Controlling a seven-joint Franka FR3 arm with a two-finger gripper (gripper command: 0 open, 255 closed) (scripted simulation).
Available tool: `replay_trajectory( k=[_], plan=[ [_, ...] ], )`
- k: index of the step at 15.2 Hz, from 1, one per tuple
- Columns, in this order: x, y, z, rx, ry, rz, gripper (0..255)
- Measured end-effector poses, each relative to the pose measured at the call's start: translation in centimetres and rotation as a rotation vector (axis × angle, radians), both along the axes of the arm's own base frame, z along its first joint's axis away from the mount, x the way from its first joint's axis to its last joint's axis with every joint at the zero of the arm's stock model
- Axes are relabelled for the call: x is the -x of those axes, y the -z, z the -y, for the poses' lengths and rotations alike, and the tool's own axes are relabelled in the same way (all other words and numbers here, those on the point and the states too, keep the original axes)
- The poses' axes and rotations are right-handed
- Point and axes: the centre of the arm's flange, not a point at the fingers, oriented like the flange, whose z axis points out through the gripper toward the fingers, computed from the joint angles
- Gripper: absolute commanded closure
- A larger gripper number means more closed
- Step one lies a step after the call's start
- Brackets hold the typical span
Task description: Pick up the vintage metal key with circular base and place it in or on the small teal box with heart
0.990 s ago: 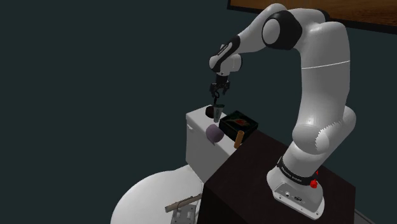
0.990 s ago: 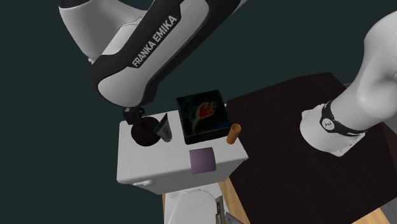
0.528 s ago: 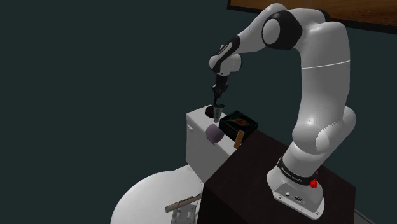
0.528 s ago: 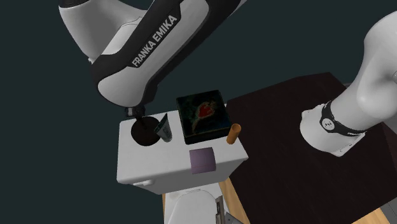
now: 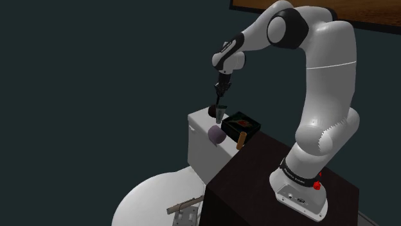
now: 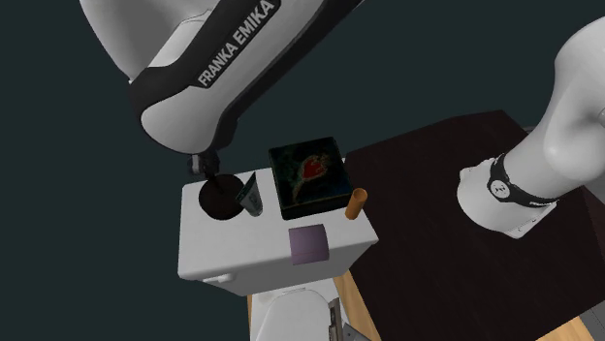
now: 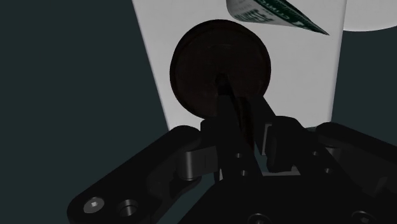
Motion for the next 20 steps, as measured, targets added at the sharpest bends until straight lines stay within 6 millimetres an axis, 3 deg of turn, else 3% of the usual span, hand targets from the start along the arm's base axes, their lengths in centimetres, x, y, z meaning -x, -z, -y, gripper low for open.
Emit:
replay_trajectory(
  k=[20],
  plan=[
    [0.0,-10.4,-0.1,0.0,0.0,0.0,255]
  ],
)
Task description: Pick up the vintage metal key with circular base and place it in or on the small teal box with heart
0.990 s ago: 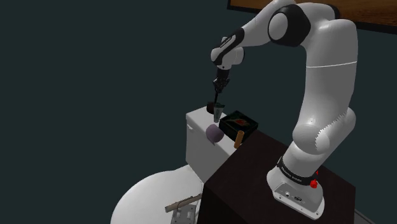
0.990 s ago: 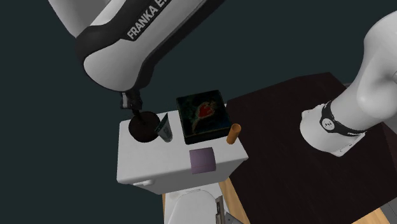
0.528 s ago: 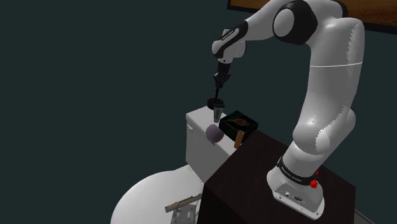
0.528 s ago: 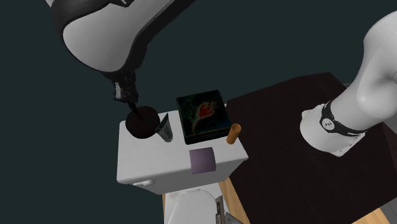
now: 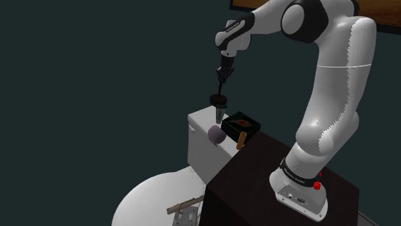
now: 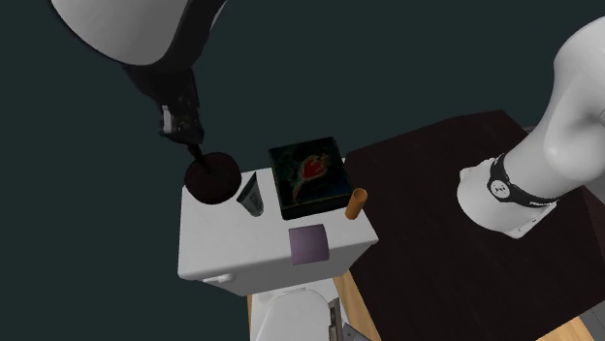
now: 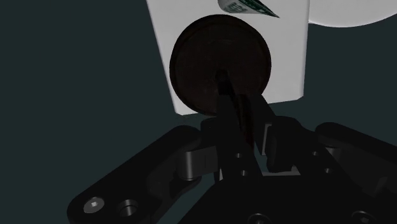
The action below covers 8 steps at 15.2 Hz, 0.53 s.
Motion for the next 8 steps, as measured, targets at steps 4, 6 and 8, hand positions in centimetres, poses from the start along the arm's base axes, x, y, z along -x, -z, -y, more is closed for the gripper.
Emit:
replay_trajectory(
  k=[4,6,8],
  plan=[
    [0.0,-2.1,0.0,0.0,0.0,0.0,255],
    [0.0,-3.2,0.0,0.0,0.0,0.0,255],
    [0.0,-4.3,-0.1,0.0,0.0,0.0,255]
  ],
)
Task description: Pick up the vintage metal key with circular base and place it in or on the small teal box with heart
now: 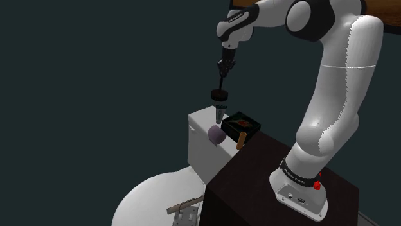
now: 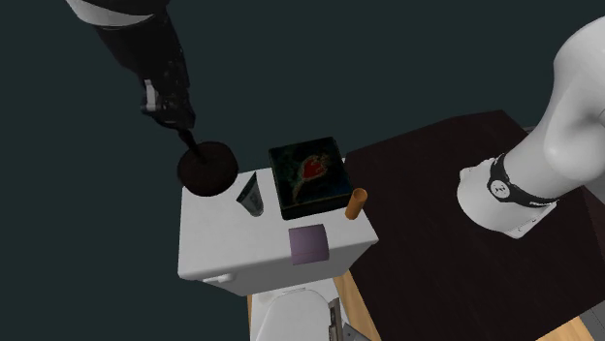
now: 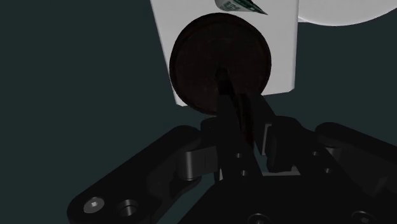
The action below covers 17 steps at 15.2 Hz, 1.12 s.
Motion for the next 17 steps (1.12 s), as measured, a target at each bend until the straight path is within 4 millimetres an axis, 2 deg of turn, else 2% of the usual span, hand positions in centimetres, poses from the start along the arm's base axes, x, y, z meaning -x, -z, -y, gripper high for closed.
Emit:
replay_trajectory(
  k=[2,5,15,17],
  plan=[
    [0.7,-0.7,0.0,0.0,0.0,0.0,255],
    [3.6,-2.0,-0.6,0.0,0.0,0.0,255],
    [16.2,-6.2,-2.0,0.0,0.001,0.001,255],
    [18.7,-7.0,-2.8,-0.001,0.001,0.0,255]
  ],
)
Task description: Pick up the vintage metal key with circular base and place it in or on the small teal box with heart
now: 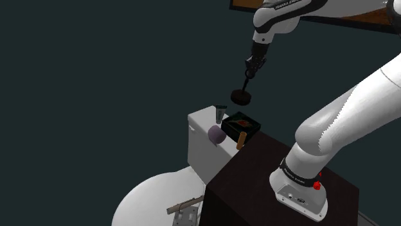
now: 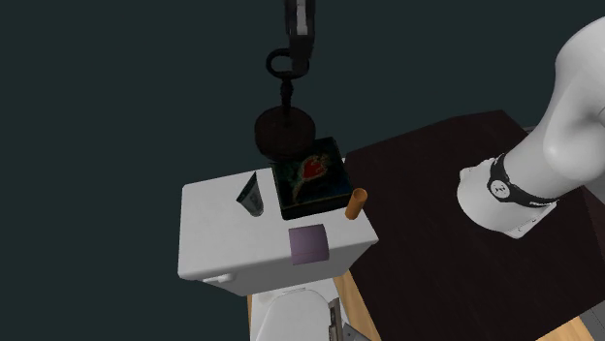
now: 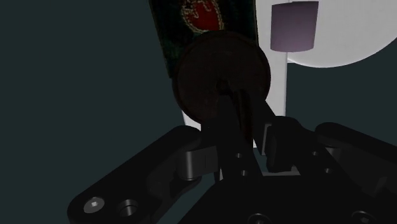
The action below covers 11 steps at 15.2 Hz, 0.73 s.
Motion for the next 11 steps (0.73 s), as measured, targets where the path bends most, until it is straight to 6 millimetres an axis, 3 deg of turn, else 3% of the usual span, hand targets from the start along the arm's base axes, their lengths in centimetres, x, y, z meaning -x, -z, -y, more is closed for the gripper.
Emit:
replay_trajectory(
  k=[4,11],
  plan=[
    [4.1,-1.2,-0.7,0.001,0.0,0.001,255],
    [4.3,1.9,-0.8,0.0,-0.001,-0.001,255]
  ],
)
